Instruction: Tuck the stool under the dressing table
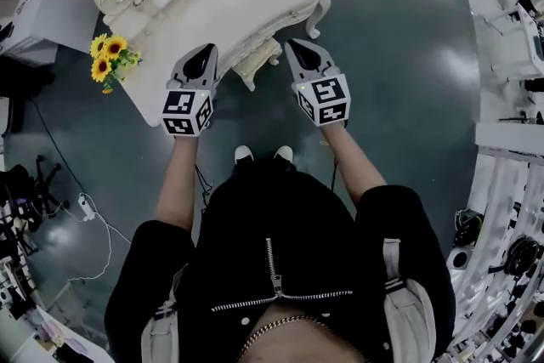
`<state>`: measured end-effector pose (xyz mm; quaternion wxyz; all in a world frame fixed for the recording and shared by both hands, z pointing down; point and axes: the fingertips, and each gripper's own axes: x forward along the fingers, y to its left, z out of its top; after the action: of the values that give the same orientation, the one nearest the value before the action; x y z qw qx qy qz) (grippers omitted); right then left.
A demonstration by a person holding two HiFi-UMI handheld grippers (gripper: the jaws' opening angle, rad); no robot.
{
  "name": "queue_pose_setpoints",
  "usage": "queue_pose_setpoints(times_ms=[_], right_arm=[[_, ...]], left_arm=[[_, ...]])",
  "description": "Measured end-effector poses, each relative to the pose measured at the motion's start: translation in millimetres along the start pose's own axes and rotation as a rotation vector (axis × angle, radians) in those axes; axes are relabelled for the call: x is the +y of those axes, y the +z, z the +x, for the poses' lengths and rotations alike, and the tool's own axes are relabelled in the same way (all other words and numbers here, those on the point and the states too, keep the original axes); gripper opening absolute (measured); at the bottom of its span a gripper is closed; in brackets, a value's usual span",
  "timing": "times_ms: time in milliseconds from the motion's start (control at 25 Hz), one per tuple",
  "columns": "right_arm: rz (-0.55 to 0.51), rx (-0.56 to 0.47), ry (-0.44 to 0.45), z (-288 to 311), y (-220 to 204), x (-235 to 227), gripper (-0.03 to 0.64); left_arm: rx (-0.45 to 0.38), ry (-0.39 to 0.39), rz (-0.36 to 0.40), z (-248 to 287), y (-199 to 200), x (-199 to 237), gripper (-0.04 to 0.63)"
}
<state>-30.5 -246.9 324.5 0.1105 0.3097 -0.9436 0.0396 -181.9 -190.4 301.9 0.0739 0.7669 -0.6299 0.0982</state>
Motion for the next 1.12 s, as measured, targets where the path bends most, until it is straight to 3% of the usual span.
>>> queue_pose_setpoints(times_ms=[320, 1120], right_arm=[[-0.022, -0.053, -0.014, 12, 34, 35, 0.003], [-0.045, -0.047, -0.088, 19, 31, 84, 0.003]], left_arm=[[-0.043, -0.006, -0.006, -24, 8, 25, 0.023], [-0.061, -0.012, -0.018, -74, -15, 74, 0.023]])
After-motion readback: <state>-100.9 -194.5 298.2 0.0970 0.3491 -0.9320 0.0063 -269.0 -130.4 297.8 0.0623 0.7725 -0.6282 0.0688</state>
